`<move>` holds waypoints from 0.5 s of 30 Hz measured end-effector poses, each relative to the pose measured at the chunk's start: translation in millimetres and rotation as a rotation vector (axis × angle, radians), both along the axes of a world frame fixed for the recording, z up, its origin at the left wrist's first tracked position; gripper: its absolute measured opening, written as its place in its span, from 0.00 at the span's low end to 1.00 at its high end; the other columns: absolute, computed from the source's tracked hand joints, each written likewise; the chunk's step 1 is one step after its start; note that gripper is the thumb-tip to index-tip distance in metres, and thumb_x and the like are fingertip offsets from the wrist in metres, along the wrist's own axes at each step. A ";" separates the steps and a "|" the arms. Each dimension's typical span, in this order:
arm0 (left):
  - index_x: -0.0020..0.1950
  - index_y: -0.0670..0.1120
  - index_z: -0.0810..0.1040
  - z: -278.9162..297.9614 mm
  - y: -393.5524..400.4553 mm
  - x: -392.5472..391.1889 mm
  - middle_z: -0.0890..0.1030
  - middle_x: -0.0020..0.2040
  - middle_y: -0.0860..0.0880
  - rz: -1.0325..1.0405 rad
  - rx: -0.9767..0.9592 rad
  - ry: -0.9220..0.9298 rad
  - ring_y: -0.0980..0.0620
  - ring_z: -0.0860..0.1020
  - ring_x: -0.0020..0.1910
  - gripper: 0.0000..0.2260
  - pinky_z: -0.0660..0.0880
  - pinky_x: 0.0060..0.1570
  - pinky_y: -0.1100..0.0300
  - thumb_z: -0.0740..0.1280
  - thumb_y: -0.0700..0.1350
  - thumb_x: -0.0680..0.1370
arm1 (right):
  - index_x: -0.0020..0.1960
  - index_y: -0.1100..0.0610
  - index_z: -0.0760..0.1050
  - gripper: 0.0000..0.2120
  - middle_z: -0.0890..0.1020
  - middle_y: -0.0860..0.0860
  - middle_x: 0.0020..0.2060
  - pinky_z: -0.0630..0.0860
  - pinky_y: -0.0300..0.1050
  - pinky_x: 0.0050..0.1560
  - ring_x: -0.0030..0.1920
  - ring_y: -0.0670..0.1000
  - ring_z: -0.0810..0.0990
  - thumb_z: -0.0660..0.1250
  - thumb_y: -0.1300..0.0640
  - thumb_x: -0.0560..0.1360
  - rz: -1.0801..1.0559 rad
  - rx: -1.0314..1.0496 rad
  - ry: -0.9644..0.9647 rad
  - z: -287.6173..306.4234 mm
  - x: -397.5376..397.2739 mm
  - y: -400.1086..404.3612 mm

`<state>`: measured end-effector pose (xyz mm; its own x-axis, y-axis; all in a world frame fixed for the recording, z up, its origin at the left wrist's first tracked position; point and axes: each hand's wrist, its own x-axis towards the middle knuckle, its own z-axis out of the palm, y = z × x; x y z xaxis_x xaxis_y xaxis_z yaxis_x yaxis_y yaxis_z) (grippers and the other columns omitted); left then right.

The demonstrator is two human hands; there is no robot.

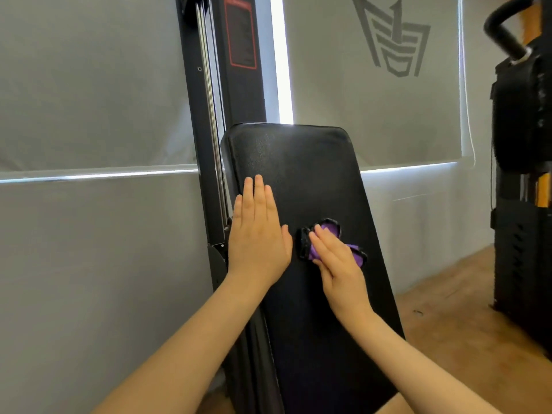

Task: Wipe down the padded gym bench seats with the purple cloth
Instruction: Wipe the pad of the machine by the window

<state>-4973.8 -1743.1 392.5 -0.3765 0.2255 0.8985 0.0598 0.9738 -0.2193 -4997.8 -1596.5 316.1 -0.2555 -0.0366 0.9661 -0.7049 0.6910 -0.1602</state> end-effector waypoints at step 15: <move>0.72 0.34 0.59 -129.9 32.8 44.0 0.55 0.73 0.35 -0.015 -0.274 -0.221 0.39 0.60 0.74 0.36 0.54 0.71 0.47 0.68 0.52 0.73 | 0.70 0.56 0.63 0.24 0.62 0.46 0.71 0.59 0.47 0.71 0.73 0.49 0.60 0.57 0.64 0.74 0.058 0.342 -0.162 -160.6 40.6 65.9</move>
<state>-4929.8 -1710.3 262.6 -0.5503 0.4542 0.7006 0.1489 0.8790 -0.4529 -4957.2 -1530.6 155.5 -0.3918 -0.3689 0.8428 -0.7288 0.6836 -0.0395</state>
